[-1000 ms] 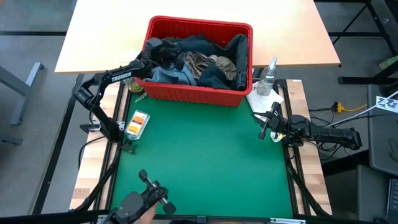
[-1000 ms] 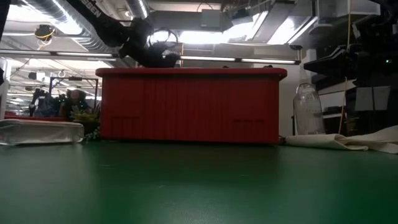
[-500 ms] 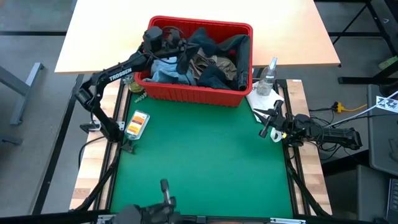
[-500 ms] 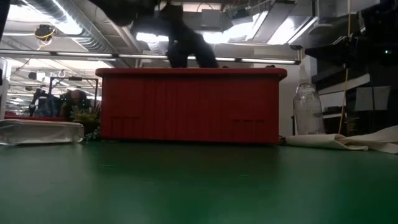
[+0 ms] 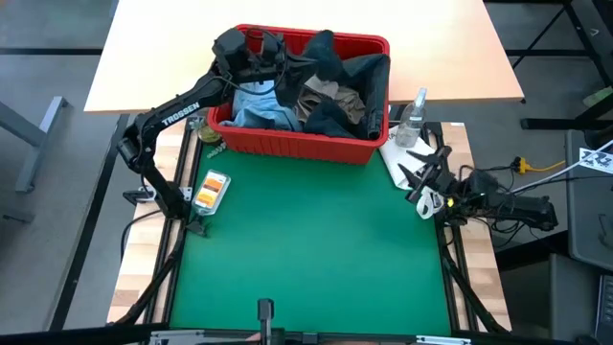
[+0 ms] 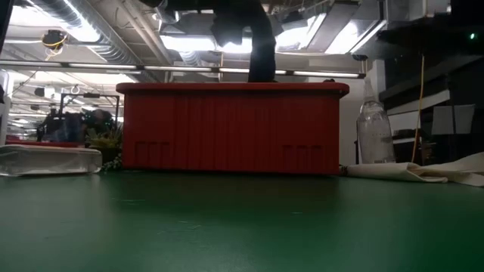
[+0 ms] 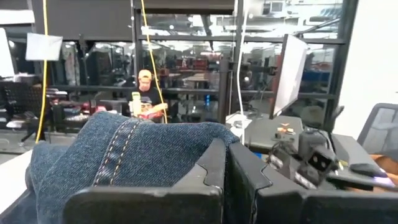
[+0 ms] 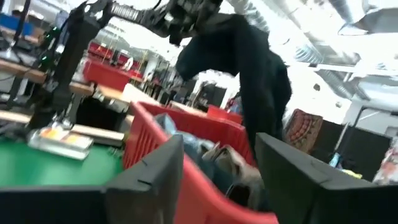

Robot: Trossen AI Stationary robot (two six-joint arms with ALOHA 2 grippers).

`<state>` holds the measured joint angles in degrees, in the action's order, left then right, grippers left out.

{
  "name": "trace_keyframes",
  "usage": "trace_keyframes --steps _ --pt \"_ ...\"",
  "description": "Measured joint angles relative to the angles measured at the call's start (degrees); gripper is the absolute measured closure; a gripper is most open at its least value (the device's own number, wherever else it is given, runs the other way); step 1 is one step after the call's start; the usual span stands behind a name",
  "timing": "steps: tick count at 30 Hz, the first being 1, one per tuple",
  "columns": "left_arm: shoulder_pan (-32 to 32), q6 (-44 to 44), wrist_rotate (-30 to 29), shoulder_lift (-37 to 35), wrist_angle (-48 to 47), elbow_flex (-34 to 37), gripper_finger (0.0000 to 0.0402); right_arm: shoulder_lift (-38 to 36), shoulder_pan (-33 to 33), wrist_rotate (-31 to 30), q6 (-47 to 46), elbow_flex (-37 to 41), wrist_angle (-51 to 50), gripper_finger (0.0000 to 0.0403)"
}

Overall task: Fold laundry
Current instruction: Fold the dark blue jeans

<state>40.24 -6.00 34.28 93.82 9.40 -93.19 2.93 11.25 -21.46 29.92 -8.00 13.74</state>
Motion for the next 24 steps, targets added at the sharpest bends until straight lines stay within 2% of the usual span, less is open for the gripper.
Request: trace_keyframes --steps 5,11,14,19,24 --pt "-0.2 0.1 0.0 0.0 -2.0 0.0 0.0401 3.0 0.0 -1.9 0.6 -4.0 -0.2 0.0183" --pt "-0.2 0.1 0.0 0.0 -3.2 0.0 0.0401 13.9 0.0 -2.2 2.1 -10.1 -0.3 0.0182" --pt "-0.2 0.4 0.0 0.0 -3.9 0.0 0.0402 21.2 0.0 -6.8 2.1 -13.8 -0.8 0.0182" --pt "-0.2 0.5 -0.1 0.0 -4.9 0.0 0.0401 32.5 0.0 -18.5 -0.1 -21.1 -5.1 0.0182" --pt "-0.2 0.5 -0.1 0.0 -5.1 0.0 0.0401 41.4 0.0 -22.7 -6.2 -28.8 -11.1 0.0182"
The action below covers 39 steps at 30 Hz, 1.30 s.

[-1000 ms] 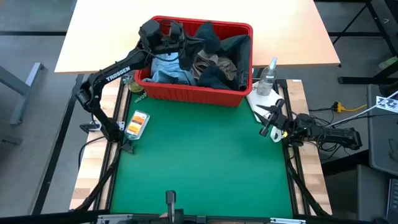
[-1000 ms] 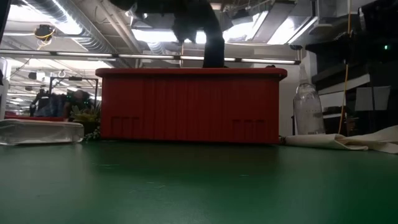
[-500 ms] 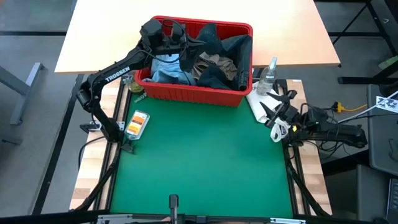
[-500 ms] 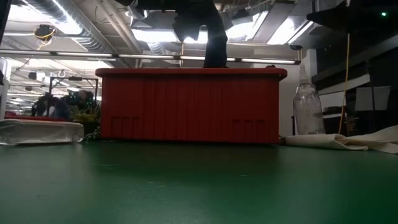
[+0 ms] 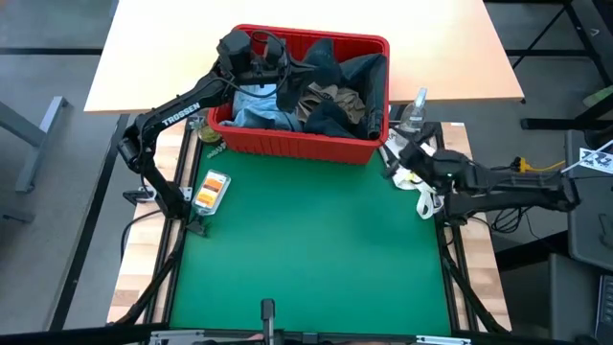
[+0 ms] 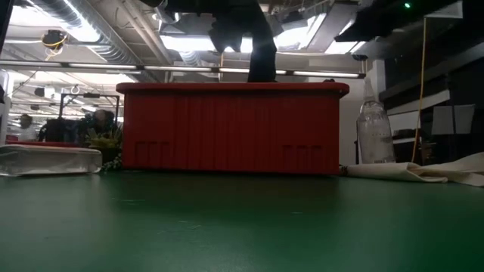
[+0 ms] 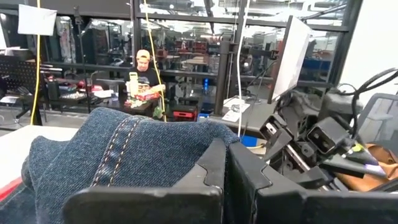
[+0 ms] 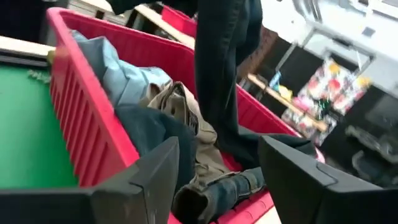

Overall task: Fold laundry
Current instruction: Fold the dark blue jeans

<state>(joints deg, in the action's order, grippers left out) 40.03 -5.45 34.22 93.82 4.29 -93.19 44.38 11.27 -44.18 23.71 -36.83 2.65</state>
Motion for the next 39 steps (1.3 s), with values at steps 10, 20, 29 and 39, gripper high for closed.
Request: trace_keyframes --steps 10,20,29,39 --pt "0.0 0.0 0.0 0.0 -2.3 0.0 0.0401 15.2 0.0 -10.4 -8.9 -14.9 -10.1 0.0182" --pt "0.0 0.0 0.0 0.0 -2.4 0.0 0.0401 22.4 1.5 -9.6 -26.3 -22.3 -25.2 0.0182" --pt "0.0 0.0 0.0 0.0 -2.4 0.0 0.0401 25.1 10.3 2.2 -38.4 -22.4 -30.6 0.0182" --pt "0.0 0.2 0.0 0.0 -2.4 0.0 0.0401 26.1 13.2 4.4 -40.4 -22.4 -30.7 0.0182"
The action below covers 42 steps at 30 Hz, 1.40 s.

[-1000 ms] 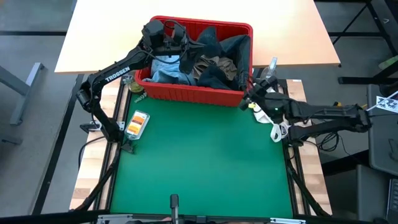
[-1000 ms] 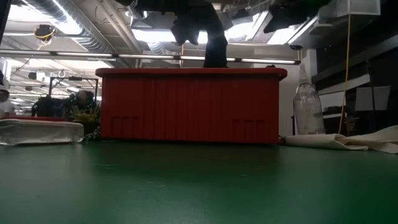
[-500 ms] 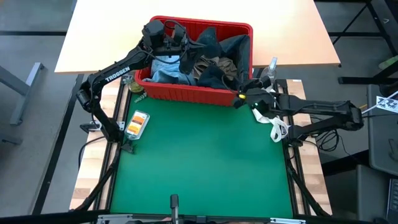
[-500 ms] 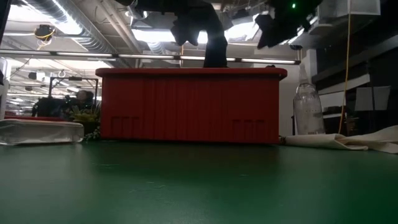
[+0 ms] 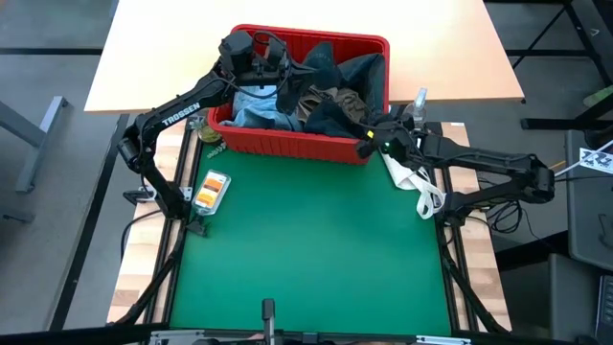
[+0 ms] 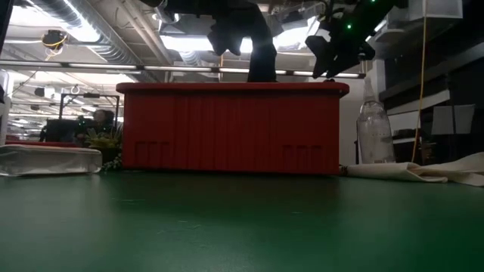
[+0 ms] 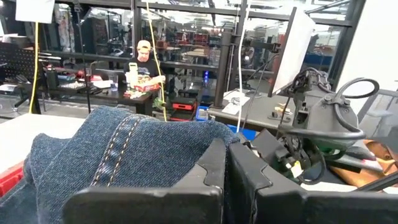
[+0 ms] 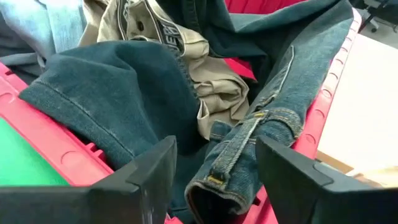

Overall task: Fold laundry
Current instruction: Fold the dark blue jeans

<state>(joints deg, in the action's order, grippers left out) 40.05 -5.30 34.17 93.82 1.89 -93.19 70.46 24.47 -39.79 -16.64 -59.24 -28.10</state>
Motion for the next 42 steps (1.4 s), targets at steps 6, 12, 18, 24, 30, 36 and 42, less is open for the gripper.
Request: trace_keyframes --steps 6,12,18,24,30,36,42 --pt "0.0 2.1 0.0 0.0 0.0 0.0 0.0401 0.0 0.0 1.0 -0.1 0.0 -0.6 0.0182" --pt "0.0 2.1 0.0 0.0 0.0 0.0 0.0401 0.3 0.0 1.0 -1.6 0.0 -1.6 0.0182" --pt "0.0 2.1 0.0 0.0 0.0 0.0 0.0401 3.3 -0.1 0.8 -3.1 0.0 -3.0 0.0182" --pt "-0.1 2.1 0.0 0.0 0.0 0.0 0.0401 5.5 -0.1 -0.3 -3.3 -0.2 -2.4 0.0189" --pt "-0.1 2.7 0.0 0.0 0.0 0.0 0.0401 5.6 0.0 -1.7 -3.1 -0.1 -1.9 0.0273" --pt "-0.1 2.7 0.0 0.0 0.0 0.0 0.0401 5.7 0.1 -2.2 -2.3 0.0 -2.3 0.0388" --pt "-0.1 2.7 0.0 0.0 0.0 0.0 0.0401 5.5 0.1 -2.2 -2.1 0.0 -2.0 0.0375"
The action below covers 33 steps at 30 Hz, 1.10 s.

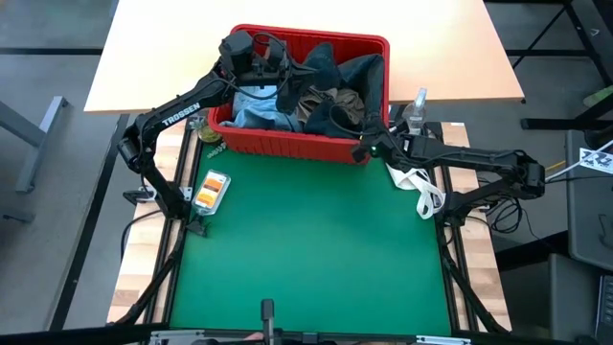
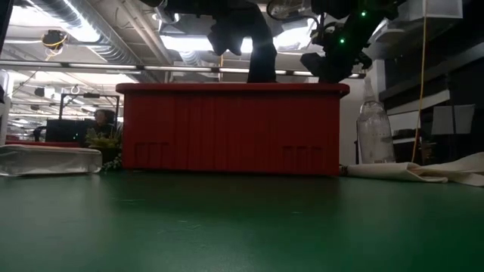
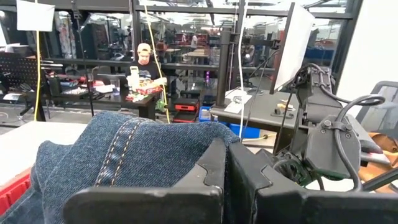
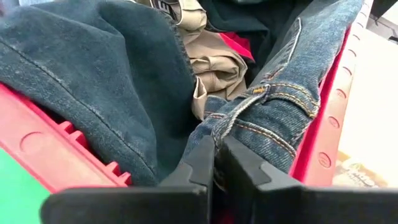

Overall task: Fold laundry
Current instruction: Fold the dark blue jeans

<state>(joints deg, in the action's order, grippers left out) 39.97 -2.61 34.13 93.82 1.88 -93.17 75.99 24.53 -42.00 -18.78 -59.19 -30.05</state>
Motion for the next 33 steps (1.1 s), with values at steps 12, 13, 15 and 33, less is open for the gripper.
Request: trace_keyframes --steps 12,13,15,33 --pt "0.6 0.2 -0.1 0.0 0.3 0.0 0.0401 -6.8 0.0 -1.9 7.3 0.1 3.9 0.0399" --pt "0.7 0.2 -0.1 0.0 0.3 0.0 0.0401 -7.4 -0.1 -2.0 8.4 0.1 5.0 0.0399" --pt "0.7 0.2 -0.2 0.0 0.4 0.0 0.0401 -8.5 -0.1 -1.8 10.1 0.1 7.4 0.0398" --pt "2.0 -1.6 0.0 -7.7 5.1 0.0 0.0401 -23.6 -0.1 11.8 25.2 0.1 21.0 0.0401"
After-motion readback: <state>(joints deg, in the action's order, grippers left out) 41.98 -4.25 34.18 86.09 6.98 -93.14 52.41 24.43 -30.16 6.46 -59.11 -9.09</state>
